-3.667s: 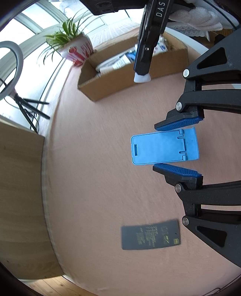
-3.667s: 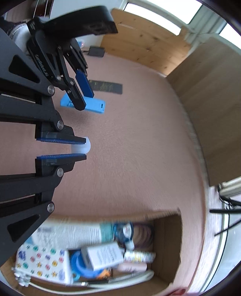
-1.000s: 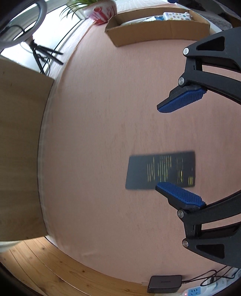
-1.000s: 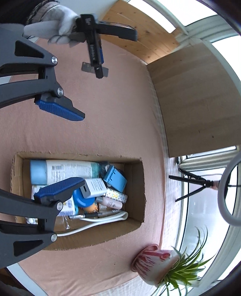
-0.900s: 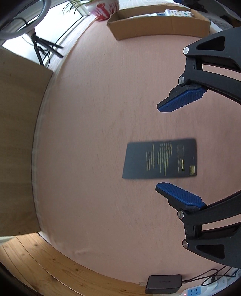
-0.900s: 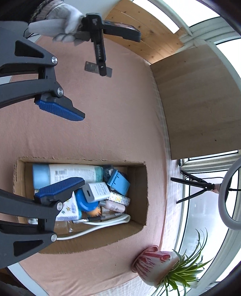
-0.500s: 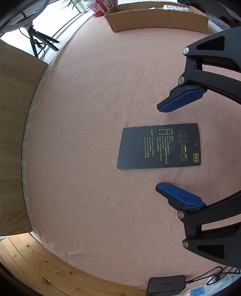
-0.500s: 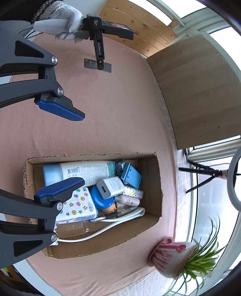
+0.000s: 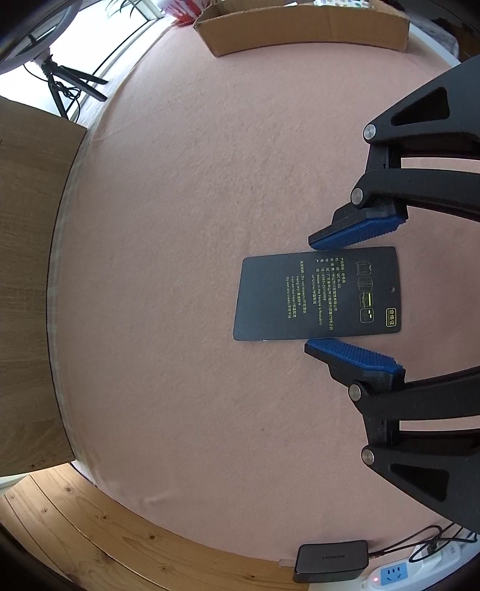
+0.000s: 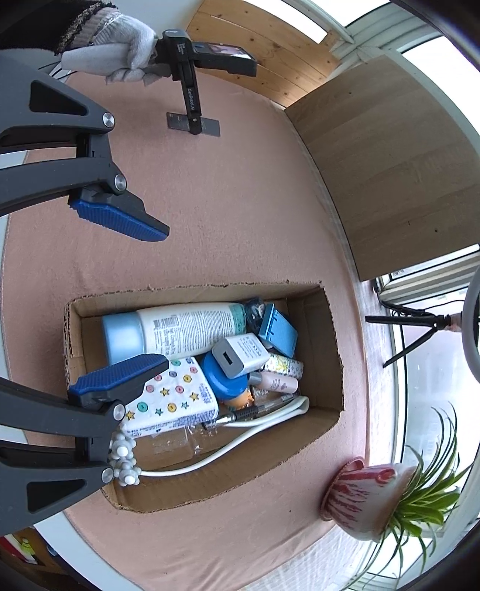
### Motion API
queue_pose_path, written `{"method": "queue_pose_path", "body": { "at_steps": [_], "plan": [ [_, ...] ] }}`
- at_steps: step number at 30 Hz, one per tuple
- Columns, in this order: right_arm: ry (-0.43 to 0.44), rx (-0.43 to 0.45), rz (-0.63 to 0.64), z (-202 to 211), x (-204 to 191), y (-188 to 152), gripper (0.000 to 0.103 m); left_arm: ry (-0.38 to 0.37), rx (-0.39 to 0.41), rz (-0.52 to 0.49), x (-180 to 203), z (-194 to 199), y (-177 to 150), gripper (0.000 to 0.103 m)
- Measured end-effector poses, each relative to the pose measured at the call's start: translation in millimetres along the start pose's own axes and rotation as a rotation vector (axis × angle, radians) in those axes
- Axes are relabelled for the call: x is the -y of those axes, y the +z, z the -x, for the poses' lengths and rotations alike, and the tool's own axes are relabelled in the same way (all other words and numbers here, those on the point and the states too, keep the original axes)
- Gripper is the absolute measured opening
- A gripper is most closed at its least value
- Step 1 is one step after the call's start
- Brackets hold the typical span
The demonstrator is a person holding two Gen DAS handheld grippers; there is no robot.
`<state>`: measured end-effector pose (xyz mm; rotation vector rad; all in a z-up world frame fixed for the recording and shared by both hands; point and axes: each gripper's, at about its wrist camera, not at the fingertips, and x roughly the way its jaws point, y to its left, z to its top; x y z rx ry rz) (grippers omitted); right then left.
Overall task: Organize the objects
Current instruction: 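Move the left tool to the black card and grasp it, then carry the black card with the left tool over the box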
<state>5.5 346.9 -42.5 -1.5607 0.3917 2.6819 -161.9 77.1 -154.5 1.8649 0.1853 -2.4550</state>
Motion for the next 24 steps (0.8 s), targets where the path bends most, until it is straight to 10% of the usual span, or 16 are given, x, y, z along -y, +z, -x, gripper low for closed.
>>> {"method": "queue_pose_path", "body": {
  "at_steps": [12, 24],
  "plan": [
    [-0.028, 0.015, -0.058, 12, 34, 1, 0.060, -0.158, 0.045, -0.088, 70, 44, -10, 0.053],
    [-0.066, 0.039, -0.134, 28, 73, -4, 0.060, -0.345, 0.053, -0.327, 220, 89, -34, 0.053]
  ]
}}
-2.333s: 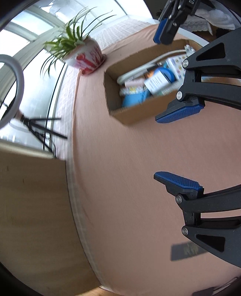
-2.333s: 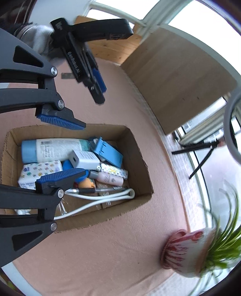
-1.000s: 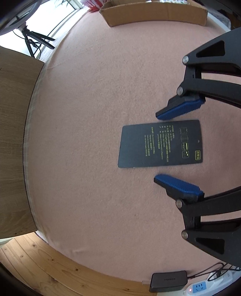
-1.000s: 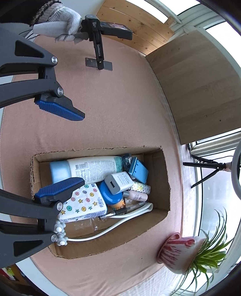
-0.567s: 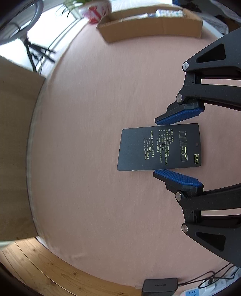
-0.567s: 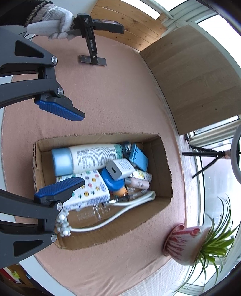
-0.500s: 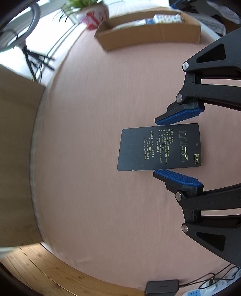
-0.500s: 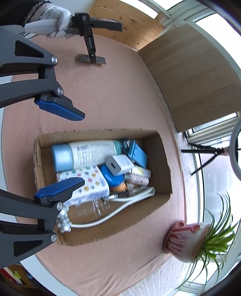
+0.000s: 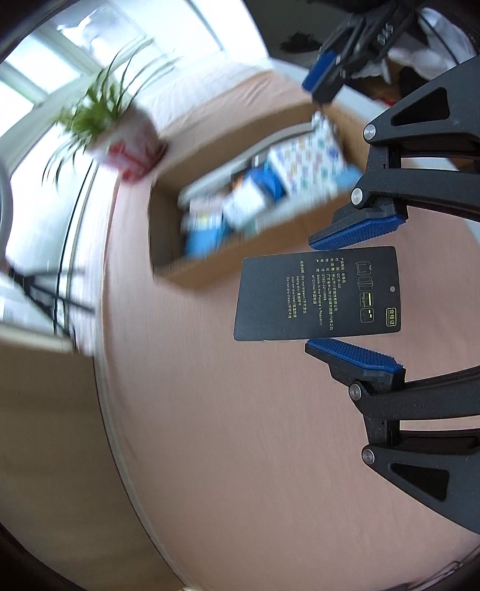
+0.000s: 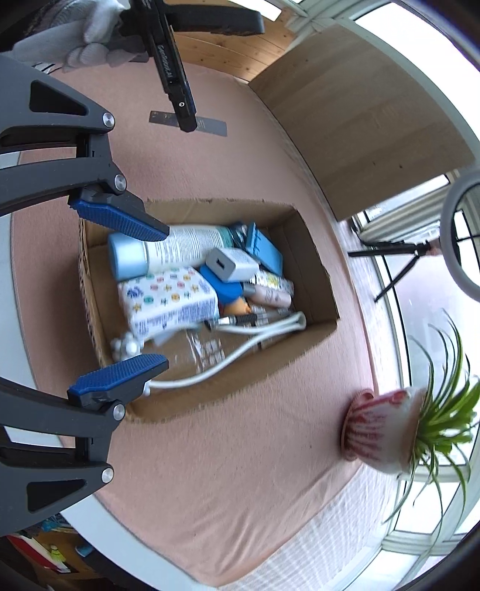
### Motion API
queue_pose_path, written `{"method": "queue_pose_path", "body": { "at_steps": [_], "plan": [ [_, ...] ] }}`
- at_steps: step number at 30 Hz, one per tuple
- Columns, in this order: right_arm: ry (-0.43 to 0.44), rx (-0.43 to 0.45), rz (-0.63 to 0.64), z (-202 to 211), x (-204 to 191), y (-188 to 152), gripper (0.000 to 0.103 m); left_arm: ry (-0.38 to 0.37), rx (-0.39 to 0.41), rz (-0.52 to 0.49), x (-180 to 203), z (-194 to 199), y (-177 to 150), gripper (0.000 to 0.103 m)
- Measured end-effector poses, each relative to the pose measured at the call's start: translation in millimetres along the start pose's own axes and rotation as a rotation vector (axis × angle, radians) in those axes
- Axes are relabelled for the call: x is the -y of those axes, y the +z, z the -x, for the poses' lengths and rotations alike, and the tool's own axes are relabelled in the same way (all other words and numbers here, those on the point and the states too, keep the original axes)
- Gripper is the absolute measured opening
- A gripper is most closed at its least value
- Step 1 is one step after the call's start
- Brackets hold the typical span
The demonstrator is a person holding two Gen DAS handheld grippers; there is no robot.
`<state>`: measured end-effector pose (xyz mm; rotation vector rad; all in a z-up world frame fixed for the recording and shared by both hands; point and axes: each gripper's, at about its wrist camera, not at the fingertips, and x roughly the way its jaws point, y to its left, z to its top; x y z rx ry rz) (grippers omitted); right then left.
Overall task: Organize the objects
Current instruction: 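Carry the black card with the left tool over the box, then open the left tool to drop the black card into the box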
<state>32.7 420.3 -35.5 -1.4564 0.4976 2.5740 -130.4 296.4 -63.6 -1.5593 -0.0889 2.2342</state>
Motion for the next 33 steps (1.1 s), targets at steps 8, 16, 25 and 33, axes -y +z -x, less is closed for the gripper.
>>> {"method": "queue_pose_path", "body": {
  "at_steps": [8, 16, 25, 33],
  "plan": [
    [-0.009, 0.018, -0.053, 6, 21, 0, 0.060, -0.060, -0.022, -0.098, 69, -24, 14, 0.053],
    [-0.003, 0.010, -0.063, 7, 27, -4, 0.060, -0.077, -0.065, -0.105, 93, -41, 10, 0.054],
    [-0.023, 0.011, -0.088, 8, 38, -4, 0.060, -0.077, -0.079, -0.104, 97, -45, 11, 0.072],
    [-0.015, 0.003, -0.067, 6, 28, -5, 0.060, -0.052, -0.044, -0.091, 81, -29, 10, 0.072]
  ]
}}
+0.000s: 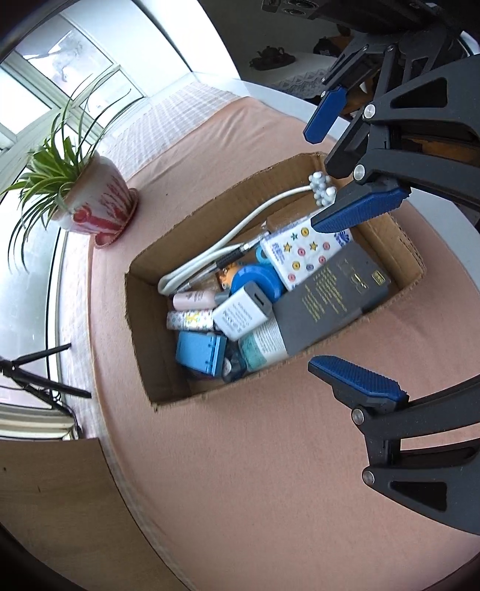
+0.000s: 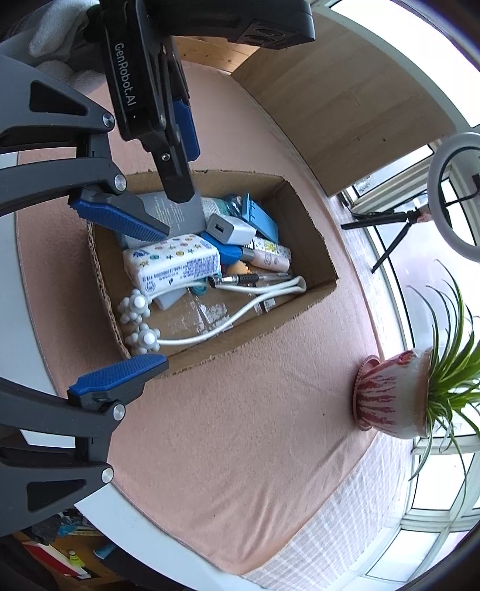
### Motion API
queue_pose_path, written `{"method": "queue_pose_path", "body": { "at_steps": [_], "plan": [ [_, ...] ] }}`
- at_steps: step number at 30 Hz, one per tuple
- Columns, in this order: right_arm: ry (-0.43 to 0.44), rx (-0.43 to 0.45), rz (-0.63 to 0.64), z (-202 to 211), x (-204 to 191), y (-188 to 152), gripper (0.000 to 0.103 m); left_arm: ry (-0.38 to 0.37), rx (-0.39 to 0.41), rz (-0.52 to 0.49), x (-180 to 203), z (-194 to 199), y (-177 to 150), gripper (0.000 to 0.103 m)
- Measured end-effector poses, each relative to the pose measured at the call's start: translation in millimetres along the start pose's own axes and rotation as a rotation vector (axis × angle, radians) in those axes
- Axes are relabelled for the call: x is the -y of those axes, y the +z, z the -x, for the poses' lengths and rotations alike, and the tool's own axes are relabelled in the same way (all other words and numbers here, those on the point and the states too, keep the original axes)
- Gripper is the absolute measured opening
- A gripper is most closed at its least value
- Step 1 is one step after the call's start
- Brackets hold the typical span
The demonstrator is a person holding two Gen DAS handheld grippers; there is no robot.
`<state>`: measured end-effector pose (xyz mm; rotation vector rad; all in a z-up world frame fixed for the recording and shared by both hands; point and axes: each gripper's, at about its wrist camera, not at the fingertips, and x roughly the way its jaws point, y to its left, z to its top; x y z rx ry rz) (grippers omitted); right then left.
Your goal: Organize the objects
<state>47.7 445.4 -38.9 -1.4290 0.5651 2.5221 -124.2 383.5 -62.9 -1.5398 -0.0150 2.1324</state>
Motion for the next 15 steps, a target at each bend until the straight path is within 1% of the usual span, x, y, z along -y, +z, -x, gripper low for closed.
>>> {"method": "queue_pose_path", "body": {
  "at_steps": [8, 12, 15],
  "plan": [
    [0.017, -0.007, 0.041, -2, -25, -2, 0.060, 0.071, 0.064, 0.058, -47, 34, -19, 0.072],
    [0.032, -0.016, 0.077, -5, -48, -4, 0.060, 0.106, 0.102, 0.103, -76, 58, -34, 0.072],
    [0.040, -0.021, 0.108, -7, -65, -4, 0.060, 0.147, 0.147, 0.140, -100, 79, -48, 0.072]
  ]
}}
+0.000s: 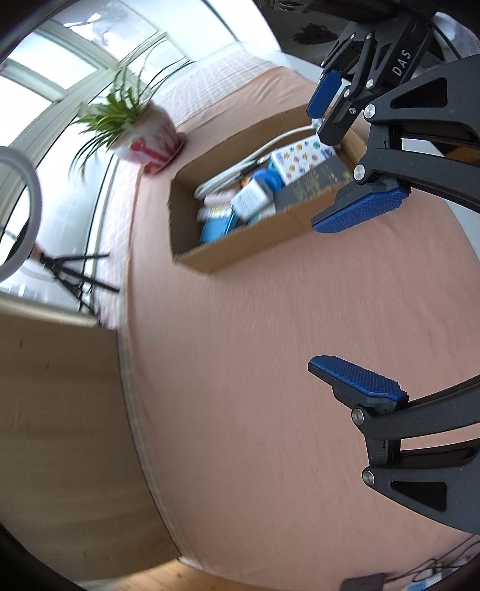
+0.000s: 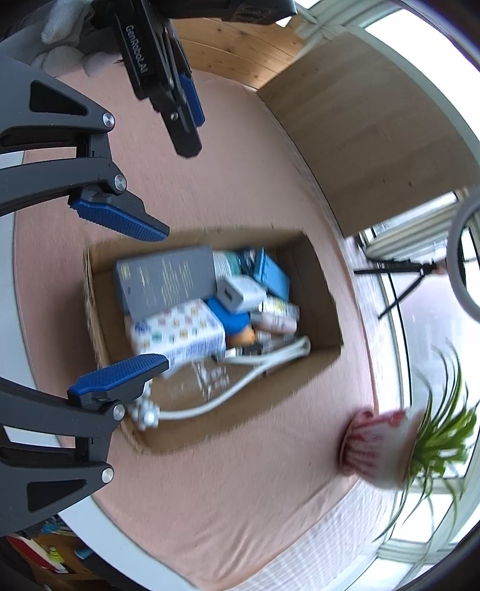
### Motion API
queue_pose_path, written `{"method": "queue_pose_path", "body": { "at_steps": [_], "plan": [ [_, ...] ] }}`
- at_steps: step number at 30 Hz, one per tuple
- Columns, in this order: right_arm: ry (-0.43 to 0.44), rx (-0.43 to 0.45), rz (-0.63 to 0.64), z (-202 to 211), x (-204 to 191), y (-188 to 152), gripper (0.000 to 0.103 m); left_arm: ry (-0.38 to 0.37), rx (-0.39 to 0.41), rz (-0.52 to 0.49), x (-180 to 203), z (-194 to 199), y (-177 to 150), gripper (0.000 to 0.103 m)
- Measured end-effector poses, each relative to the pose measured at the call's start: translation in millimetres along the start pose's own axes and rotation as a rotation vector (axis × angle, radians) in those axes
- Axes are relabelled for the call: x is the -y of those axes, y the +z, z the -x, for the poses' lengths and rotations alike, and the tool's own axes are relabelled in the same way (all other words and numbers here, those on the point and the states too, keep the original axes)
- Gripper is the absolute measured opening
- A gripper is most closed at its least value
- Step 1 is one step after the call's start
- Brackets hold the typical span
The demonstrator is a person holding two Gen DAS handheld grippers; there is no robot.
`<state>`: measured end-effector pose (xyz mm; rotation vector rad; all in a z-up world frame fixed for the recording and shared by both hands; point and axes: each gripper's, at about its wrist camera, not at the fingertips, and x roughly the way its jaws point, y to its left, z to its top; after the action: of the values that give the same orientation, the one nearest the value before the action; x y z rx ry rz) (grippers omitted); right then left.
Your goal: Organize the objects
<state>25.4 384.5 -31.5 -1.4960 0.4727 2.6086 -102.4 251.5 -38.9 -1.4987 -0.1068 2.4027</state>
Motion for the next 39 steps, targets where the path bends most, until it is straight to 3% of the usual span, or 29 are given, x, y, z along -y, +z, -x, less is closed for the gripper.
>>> {"method": "queue_pose_path", "body": {
  "at_steps": [5, 7, 11, 23, 39],
  "plan": [
    [0.015, -0.006, 0.051, -5, -36, 2, 0.060, 0.054, 0.068, 0.052, -47, 33, -13, 0.073],
    [0.019, -0.002, 0.078, -5, -53, 2, 0.060, 0.082, 0.096, 0.072, -62, 46, -19, 0.080],
    [0.034, -0.002, 0.129, -8, -87, 1, 0.060, 0.149, 0.150, 0.087, -91, 68, -34, 0.082],
    [0.059, 0.004, 0.253, -16, -170, -18, 0.060, 0.198, 0.127, 0.183, -163, 81, -72, 0.083],
    [0.036, 0.056, 0.281, -25, -221, -41, 0.060, 0.199, 0.102, 0.181, -184, 80, -90, 0.083]
  ]
}}
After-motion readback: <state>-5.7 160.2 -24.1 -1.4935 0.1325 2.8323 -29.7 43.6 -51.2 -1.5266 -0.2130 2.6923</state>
